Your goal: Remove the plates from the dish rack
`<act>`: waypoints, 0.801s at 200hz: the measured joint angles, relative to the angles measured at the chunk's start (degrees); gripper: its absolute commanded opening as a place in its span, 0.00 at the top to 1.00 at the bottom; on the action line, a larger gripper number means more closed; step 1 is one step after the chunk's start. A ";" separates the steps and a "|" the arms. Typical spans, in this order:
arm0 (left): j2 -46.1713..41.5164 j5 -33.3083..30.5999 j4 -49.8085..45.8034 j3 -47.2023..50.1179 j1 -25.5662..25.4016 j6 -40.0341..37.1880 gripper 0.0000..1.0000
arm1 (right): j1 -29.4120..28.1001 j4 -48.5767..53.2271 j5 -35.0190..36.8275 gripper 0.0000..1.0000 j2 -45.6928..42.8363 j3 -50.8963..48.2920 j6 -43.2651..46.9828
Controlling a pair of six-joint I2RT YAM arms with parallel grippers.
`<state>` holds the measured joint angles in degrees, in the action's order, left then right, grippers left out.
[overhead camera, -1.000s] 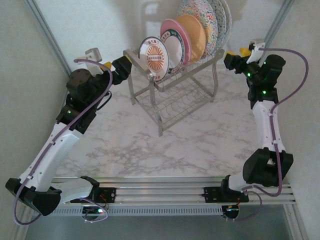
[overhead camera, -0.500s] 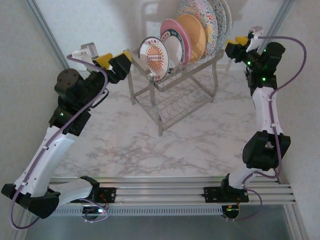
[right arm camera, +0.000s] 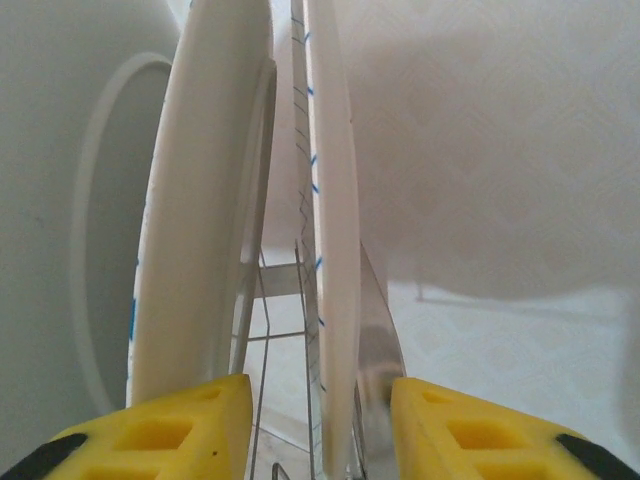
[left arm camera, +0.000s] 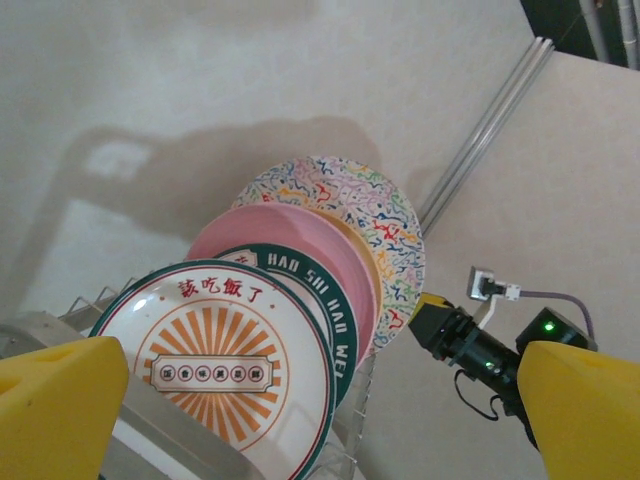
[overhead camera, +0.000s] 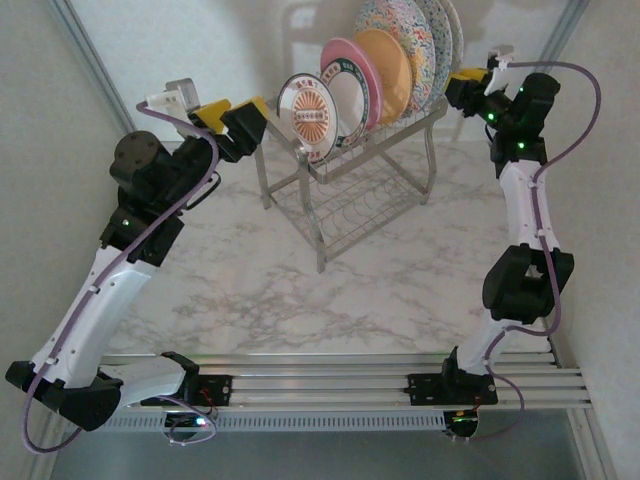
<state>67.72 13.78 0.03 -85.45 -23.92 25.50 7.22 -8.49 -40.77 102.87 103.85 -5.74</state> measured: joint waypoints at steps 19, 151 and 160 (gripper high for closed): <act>0.20 0.20 0.35 -0.50 0.00 0.00 0.01 | -0.26 0.37 0.00 0.63 1.09 1.42 -0.07; 1.01 0.83 0.39 -1.57 0.00 0.02 0.00 | -1.60 2.58 0.31 0.93 5.77 6.84 -0.70; 1.07 0.85 0.37 -1.57 0.00 0.02 0.00 | -1.64 2.51 0.81 0.96 5.77 6.86 -0.09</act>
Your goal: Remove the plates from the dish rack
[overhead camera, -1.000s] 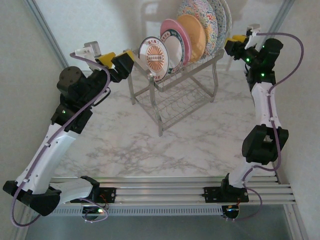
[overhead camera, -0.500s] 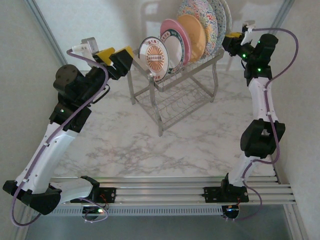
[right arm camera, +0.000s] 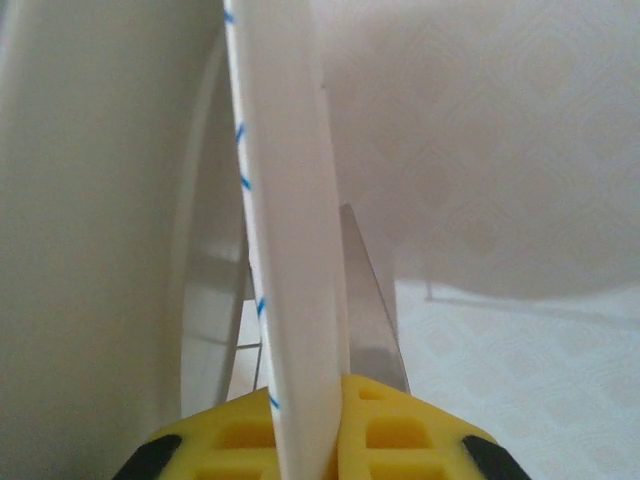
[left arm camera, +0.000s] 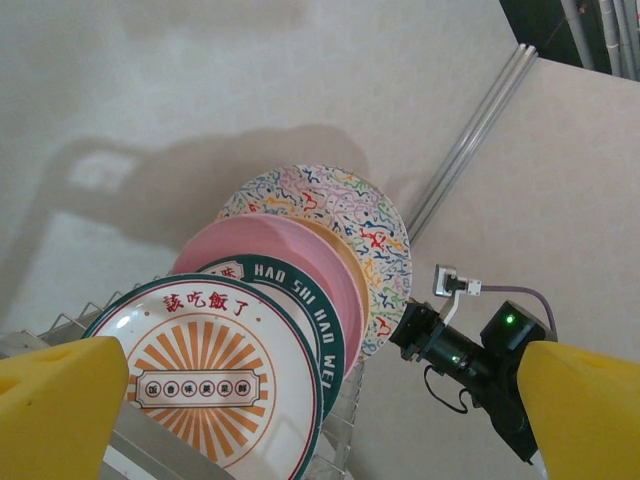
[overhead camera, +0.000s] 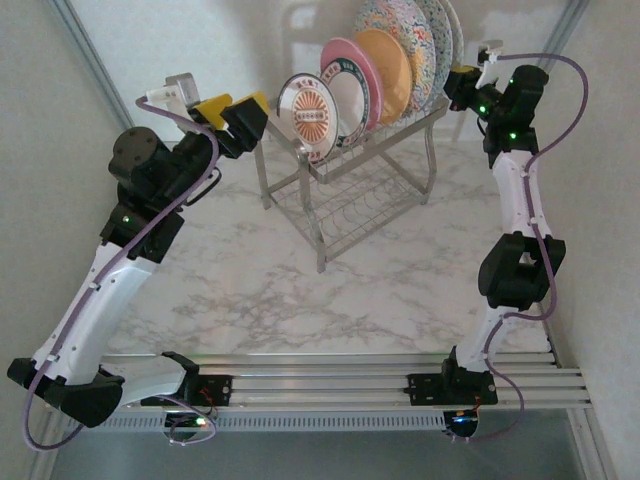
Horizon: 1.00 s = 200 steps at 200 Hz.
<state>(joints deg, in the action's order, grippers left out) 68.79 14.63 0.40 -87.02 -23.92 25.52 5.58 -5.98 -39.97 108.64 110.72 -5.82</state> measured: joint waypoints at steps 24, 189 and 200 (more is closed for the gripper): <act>0.00 0.04 0.02 0.00 0.00 0.02 0.00 | -0.11 0.17 0.31 1.00 0.00 0.07 0.35; -0.09 0.85 1.05 0.02 -0.04 1.25 0.00 | -1.60 2.80 9.84 1.00 -2.93 2.45 -0.37; -0.09 0.87 1.05 0.02 -0.04 1.27 0.01 | -1.62 2.82 10.01 1.00 -3.23 2.93 -0.66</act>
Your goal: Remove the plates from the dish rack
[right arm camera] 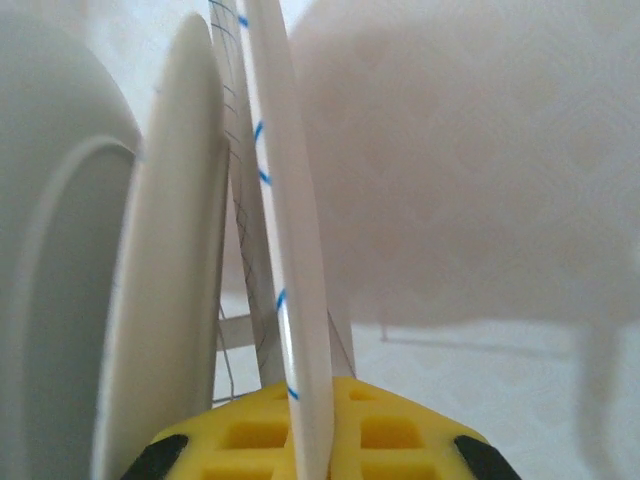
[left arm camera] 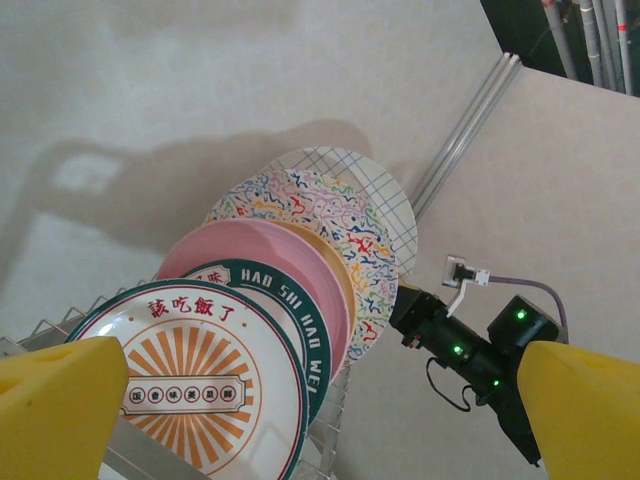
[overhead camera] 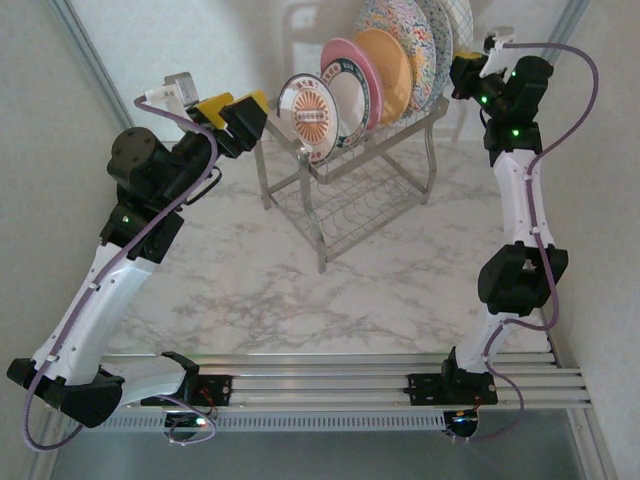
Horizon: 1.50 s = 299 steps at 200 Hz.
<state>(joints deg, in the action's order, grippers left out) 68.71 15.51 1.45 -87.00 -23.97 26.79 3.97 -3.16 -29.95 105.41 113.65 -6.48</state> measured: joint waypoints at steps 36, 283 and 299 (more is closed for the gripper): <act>0.00 0.42 0.02 0.00 -0.09 0.28 0.00 | 0.07 0.02 1.05 1.00 -1.40 0.72 -0.35; 20.61 4.94 7.50 -16.52 -8.76 19.82 0.10 | 4.17 0.04 10.32 1.00 -22.86 1.38 -28.20; 24.11 6.08 8.02 -20.02 -9.29 22.51 0.11 | 2.05 1.36 9.01 1.00 -23.19 1.38 -32.57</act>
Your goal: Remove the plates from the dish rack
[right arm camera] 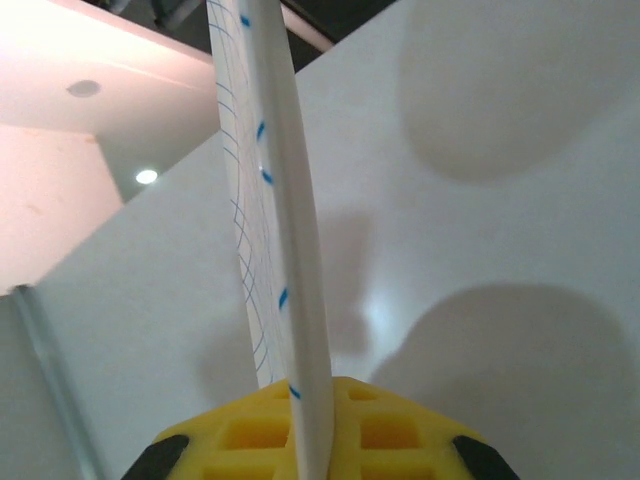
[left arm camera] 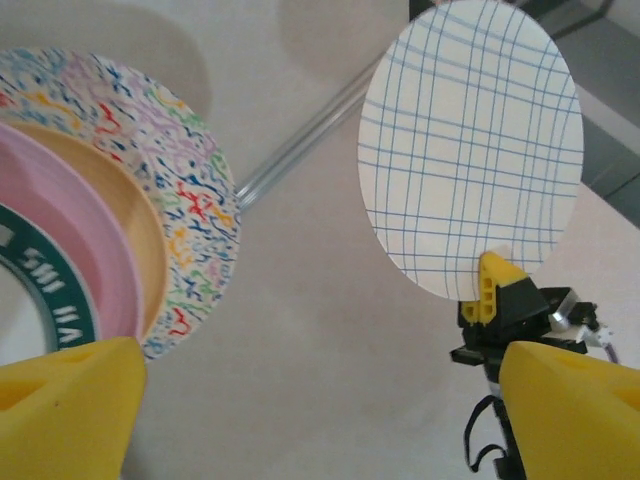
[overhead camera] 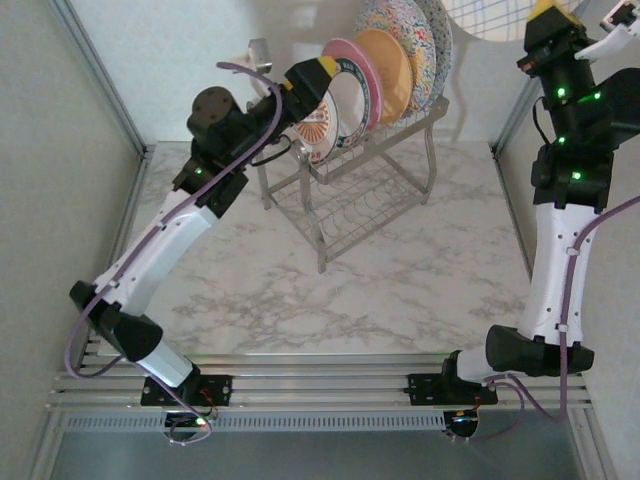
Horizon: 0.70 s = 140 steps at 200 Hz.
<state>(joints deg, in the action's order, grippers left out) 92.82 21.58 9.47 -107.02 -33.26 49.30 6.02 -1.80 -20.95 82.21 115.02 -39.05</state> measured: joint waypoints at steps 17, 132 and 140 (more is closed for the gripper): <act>3.63 1.46 0.90 -3.72 -0.31 2.40 0.13 | -3.08 1.88 -1.79 1.00 0.17 0.00 -3.61; 12.37 4.33 -0.76 -16.85 -0.26 8.37 0.55 | -16.09 14.34 -10.67 1.00 6.64 5.90 -15.26; 12.37 4.42 -0.76 -16.85 -0.20 8.39 0.65 | -16.20 14.80 -10.86 1.00 6.73 5.97 -15.74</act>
<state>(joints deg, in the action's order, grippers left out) 105.19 26.00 8.71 -123.87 -33.45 57.69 -10.17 12.99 -31.81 88.95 120.99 -54.78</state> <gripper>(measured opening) 0.477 0.094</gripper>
